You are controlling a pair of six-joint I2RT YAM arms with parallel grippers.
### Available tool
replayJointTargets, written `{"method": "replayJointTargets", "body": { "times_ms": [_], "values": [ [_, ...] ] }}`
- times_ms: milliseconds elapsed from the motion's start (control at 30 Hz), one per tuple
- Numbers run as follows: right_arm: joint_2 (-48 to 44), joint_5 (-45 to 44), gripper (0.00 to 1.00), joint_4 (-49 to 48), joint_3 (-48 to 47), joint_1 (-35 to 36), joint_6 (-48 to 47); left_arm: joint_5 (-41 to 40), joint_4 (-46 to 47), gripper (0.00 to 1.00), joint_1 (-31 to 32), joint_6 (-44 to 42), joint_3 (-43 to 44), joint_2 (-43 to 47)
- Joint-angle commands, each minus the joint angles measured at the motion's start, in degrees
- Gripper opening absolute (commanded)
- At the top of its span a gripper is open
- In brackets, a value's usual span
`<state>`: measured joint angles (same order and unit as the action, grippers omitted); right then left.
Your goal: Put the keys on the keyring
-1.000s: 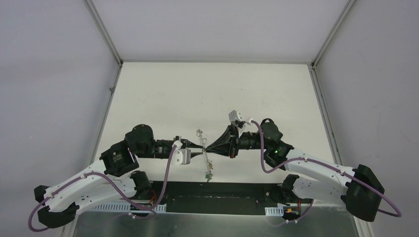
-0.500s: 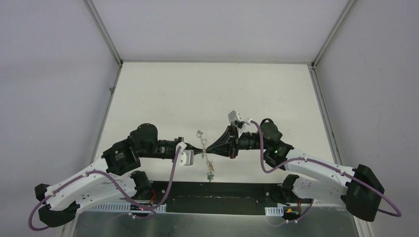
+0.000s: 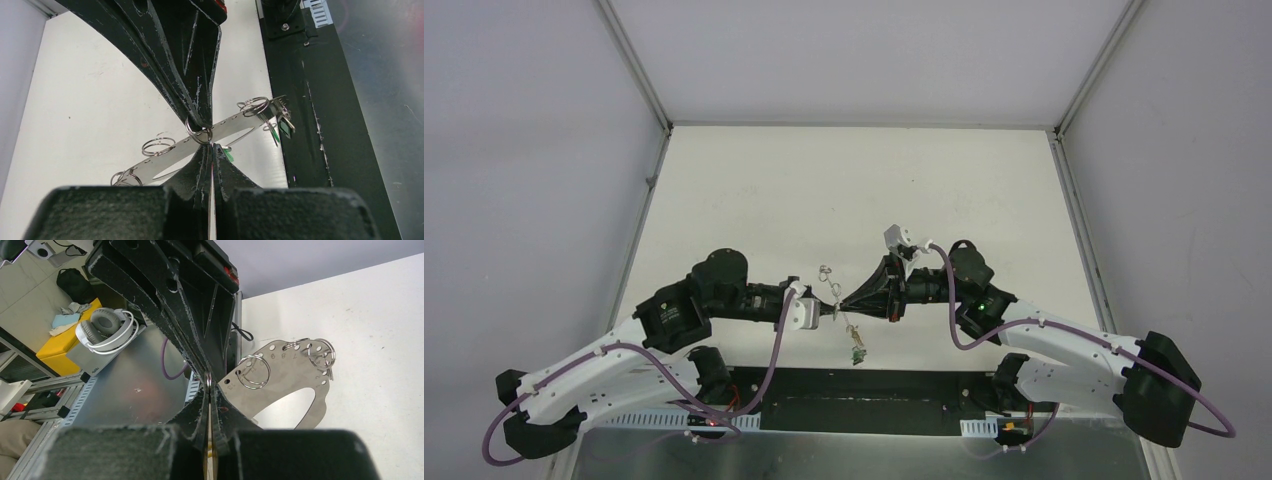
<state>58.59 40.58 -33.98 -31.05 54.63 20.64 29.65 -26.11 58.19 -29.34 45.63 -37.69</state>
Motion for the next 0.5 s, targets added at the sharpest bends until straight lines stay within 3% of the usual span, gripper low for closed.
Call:
{"method": "replayJointTargets", "body": {
  "times_ms": [0,67,167,300,467],
  "values": [
    [-0.32,-0.84,0.0,-5.39,-1.12,0.19,0.3,3.22,0.68,0.0,0.94,1.67,0.78,-0.03],
    [-0.32,-0.85,0.0,-5.4,-1.04,0.13,0.39,3.3,0.62,0.03,0.96,1.66,0.7,0.06],
    [-0.47,-0.89,0.0,-5.4,-0.96,0.13,0.4,2.39,0.6,0.2,1.06,2.11,0.69,0.42],
    [-0.82,-1.01,0.0,-5.4,-0.56,0.12,0.51,-1.12,0.61,0.34,1.06,4.69,0.89,1.94],
    [-0.86,-1.11,0.0,-5.4,-0.25,0.12,0.48,-6.7,1.12,0.4,1.07,11.12,1.75,3.52]
  ]
}}
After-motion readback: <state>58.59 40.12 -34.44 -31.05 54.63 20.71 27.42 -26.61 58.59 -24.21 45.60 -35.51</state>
